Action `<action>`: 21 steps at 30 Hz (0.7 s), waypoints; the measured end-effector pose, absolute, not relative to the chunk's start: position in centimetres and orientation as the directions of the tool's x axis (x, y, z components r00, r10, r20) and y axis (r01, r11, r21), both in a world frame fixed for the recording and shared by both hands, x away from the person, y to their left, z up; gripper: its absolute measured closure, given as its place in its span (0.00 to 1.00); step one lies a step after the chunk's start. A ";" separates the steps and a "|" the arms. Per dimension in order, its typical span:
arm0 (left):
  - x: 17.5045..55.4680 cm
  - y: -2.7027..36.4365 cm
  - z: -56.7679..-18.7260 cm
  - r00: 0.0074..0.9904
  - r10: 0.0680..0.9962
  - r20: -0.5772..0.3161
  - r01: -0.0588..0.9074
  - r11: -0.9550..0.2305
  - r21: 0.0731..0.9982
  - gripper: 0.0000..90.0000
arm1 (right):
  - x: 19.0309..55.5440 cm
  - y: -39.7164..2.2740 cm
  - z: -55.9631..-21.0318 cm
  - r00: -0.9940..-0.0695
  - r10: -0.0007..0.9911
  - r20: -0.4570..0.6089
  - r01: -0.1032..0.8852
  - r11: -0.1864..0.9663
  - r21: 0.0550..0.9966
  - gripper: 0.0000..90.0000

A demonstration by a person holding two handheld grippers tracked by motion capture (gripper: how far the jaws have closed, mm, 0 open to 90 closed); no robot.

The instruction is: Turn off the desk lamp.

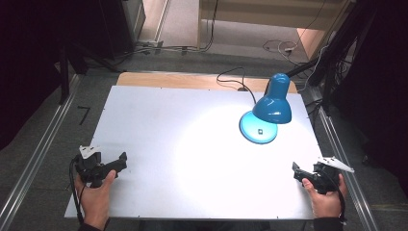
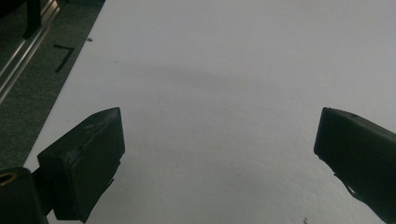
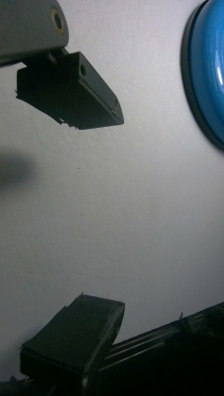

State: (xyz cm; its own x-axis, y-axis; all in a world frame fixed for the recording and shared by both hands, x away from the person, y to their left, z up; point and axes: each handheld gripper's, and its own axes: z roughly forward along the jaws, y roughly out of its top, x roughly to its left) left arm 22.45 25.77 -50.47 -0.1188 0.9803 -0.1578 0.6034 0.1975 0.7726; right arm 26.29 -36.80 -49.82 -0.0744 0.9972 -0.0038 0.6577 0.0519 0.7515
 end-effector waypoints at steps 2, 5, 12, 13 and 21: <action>22.3 25.8 -50.3 -0.120 0.979 -0.163 0.597 0.202 0.777 0.03 | 26.2 -36.8 -49.8 -0.072 0.997 0.010 0.659 0.040 0.751 0.10; 22.2 25.8 -50.4 -0.122 0.979 -0.161 0.597 0.202 0.776 0.03 | 26.0 -36.6 -49.6 -0.085 0.996 0.014 0.650 0.044 0.758 0.10; 22.2 25.8 -50.4 -0.117 0.980 -0.163 0.604 0.201 0.771 0.03 | 26.1 -36.0 -49.3 -0.096 0.995 0.027 0.633 0.041 0.773 0.11; 22.1 25.7 -50.4 -0.114 0.980 -0.163 0.605 0.199 0.771 0.03 | 26.1 -35.9 -49.3 -0.098 0.995 0.028 0.629 0.040 0.777 0.12; 22.3 25.5 -50.5 -0.107 0.980 -0.165 0.607 0.196 0.770 0.03 | 26.0 -35.7 -49.2 -0.102 0.994 0.036 0.630 0.036 0.776 0.12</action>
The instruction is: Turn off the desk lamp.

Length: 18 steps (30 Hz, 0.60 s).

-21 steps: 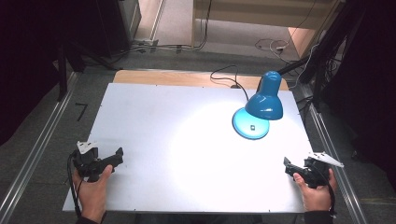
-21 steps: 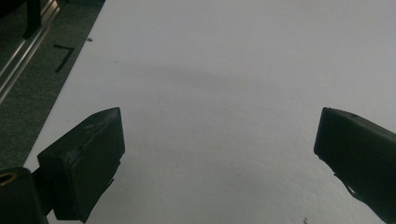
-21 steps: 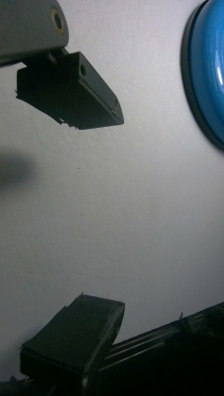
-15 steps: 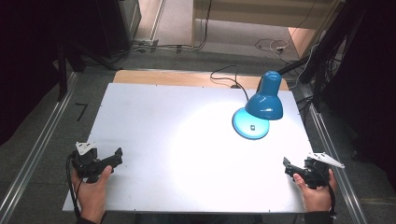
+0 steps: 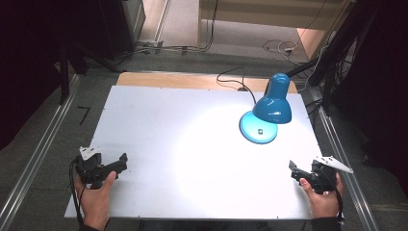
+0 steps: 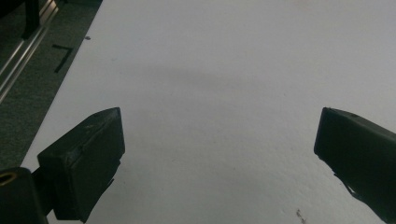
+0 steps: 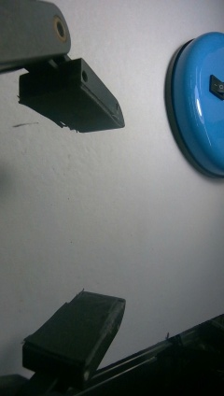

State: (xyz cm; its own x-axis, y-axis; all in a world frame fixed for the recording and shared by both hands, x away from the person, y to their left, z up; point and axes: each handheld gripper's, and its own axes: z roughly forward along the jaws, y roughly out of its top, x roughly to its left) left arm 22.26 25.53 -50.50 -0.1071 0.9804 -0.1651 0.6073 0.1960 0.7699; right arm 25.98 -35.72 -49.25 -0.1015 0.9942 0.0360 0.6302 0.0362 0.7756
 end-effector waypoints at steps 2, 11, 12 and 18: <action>22.3 25.5 -50.5 -0.104 0.981 -0.162 0.609 0.192 0.770 0.03 | 25.9 -35.7 -49.1 -0.108 0.993 0.041 0.623 0.036 0.781 0.13; 22.1 25.5 -50.4 -0.098 0.982 -0.164 0.606 0.190 0.773 0.03 | 26.2 -35.3 -49.2 -0.117 0.992 0.048 0.629 0.037 0.776 0.13; 22.1 25.6 -50.4 -0.100 0.981 -0.165 0.608 0.191 0.770 0.03 | 26.3 -35.3 -49.2 -0.120 0.992 0.049 0.627 0.037 0.778 0.13; 22.3 25.5 -50.5 -0.101 0.980 -0.172 0.610 0.197 0.767 0.02 | 26.8 -34.6 -49.7 -0.138 0.989 0.056 0.638 0.046 0.769 0.13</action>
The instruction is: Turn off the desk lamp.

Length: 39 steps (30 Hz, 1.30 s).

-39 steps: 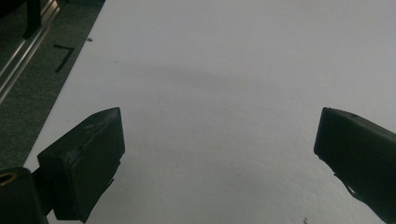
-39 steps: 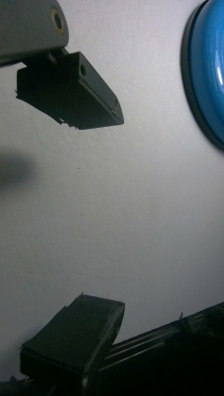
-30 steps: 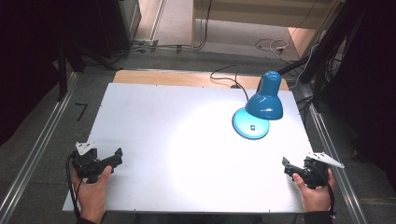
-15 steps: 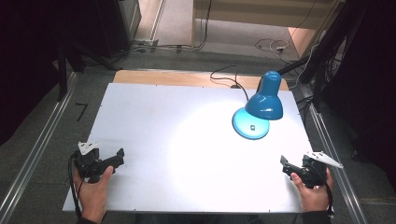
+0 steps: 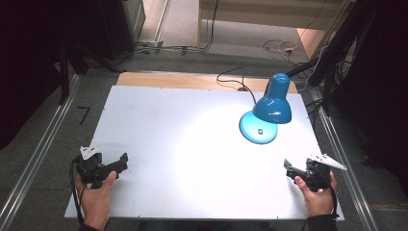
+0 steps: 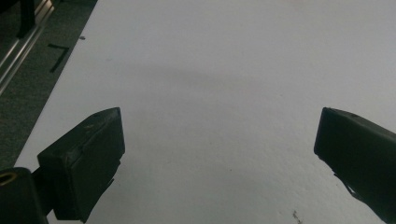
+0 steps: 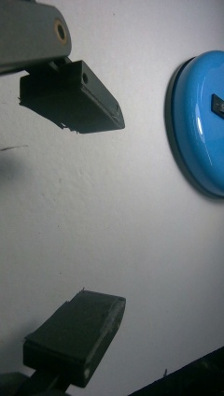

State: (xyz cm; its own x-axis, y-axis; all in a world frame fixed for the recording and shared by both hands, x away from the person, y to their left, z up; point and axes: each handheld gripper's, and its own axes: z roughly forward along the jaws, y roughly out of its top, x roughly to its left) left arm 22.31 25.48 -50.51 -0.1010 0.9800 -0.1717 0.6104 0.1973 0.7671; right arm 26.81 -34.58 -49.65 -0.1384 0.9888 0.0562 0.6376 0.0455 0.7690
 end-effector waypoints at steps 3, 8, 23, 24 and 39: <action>22.5 25.4 -50.6 -0.095 0.979 -0.180 0.612 0.200 0.765 0.03 | 27.1 -34.0 -49.6 -0.149 0.987 0.056 0.636 0.052 0.770 0.13; 22.6 25.5 -50.7 -0.089 0.980 -0.180 0.616 0.196 0.763 0.03 | 27.4 -33.6 -49.7 -0.161 0.985 0.062 0.640 0.056 0.767 0.13; 22.7 25.5 -50.9 -0.096 0.974 -0.206 0.622 0.221 0.752 0.02 | 27.8 -32.3 -49.6 -0.201 0.976 0.077 0.635 0.070 0.769 0.15; 22.7 25.5 -51.0 -0.092 0.974 -0.206 0.624 0.218 0.751 0.03 | 27.8 -32.2 -49.6 -0.206 0.976 0.076 0.638 0.075 0.767 0.15; 22.6 25.0 -50.8 -0.066 0.979 -0.192 0.625 0.191 0.757 0.03 | 28.3 -31.9 -49.9 -0.205 0.976 0.079 0.646 0.074 0.760 0.16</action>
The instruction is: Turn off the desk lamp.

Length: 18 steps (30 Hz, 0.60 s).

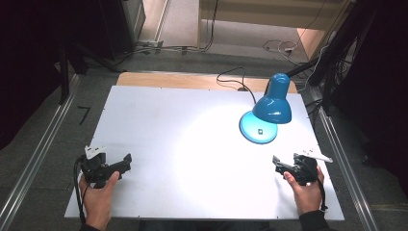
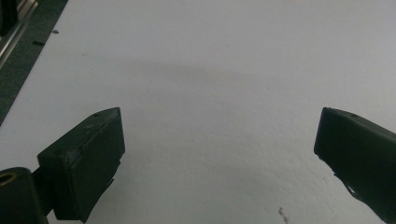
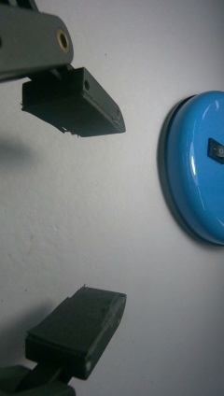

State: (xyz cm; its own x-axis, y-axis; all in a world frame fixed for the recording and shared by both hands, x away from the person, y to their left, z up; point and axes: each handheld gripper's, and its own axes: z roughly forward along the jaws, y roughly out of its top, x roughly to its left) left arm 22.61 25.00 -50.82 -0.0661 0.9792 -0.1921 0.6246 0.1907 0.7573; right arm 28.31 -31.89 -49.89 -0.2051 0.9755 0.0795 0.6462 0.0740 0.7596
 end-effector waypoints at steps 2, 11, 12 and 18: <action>22.6 25.0 -50.8 -0.066 0.980 -0.188 0.624 0.187 0.759 0.03 | 28.4 -31.7 -49.8 -0.210 0.975 0.077 0.644 0.079 0.761 0.16; 22.5 25.4 -50.5 -0.083 0.985 -0.149 0.611 0.168 0.774 0.02 | 28.6 -31.1 -49.6 -0.223 0.972 0.070 0.635 0.090 0.767 0.16; 22.4 25.4 -50.6 -0.083 0.985 -0.151 0.616 0.170 0.769 0.02 | 28.6 -31.0 -49.6 -0.224 0.972 0.072 0.634 0.089 0.769 0.16; 22.5 25.2 -50.5 -0.084 0.984 -0.158 0.612 0.176 0.771 0.03 | 28.7 -30.8 -49.6 -0.221 0.972 0.075 0.633 0.085 0.769 0.17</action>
